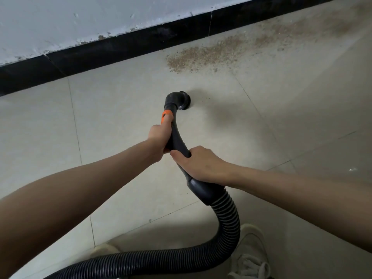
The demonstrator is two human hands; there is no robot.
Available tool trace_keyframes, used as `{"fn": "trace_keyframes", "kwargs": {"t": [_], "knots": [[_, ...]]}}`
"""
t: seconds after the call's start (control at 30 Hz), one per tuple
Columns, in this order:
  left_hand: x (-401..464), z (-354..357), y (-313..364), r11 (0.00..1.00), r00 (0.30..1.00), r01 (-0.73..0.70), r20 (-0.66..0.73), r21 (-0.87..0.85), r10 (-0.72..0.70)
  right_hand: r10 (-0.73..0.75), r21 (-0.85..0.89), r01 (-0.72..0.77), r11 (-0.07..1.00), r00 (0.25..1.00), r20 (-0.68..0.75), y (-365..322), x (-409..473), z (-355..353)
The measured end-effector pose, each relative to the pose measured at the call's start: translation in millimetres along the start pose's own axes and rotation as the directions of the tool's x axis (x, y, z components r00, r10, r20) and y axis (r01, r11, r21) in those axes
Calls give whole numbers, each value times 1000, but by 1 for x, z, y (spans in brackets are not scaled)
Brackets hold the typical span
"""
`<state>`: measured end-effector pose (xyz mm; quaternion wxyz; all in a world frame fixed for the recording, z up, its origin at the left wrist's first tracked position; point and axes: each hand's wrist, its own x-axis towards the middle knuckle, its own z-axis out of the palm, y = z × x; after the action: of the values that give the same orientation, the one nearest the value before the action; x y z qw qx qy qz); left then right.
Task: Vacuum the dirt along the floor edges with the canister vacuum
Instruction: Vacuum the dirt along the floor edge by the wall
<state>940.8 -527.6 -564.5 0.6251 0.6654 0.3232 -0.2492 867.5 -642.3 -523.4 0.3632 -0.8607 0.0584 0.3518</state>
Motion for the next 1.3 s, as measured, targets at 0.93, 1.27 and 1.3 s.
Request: {"fn": "trace_keyframes", "kwargs": {"t": [0.93,1.27,1.3], "knots": [[8,44,20,965,995,-76,75,252,59,40,249,-31,968,999,-32,26,-1,-18],[-27,6,-19,993,999,-13,-30,121,17,28,223,-58,973,991,135,13,-40,3],[-28,8,-19,992,1000,-12,-20,122,14,35,227,-63,972,992,124,14,-42,2]]}}
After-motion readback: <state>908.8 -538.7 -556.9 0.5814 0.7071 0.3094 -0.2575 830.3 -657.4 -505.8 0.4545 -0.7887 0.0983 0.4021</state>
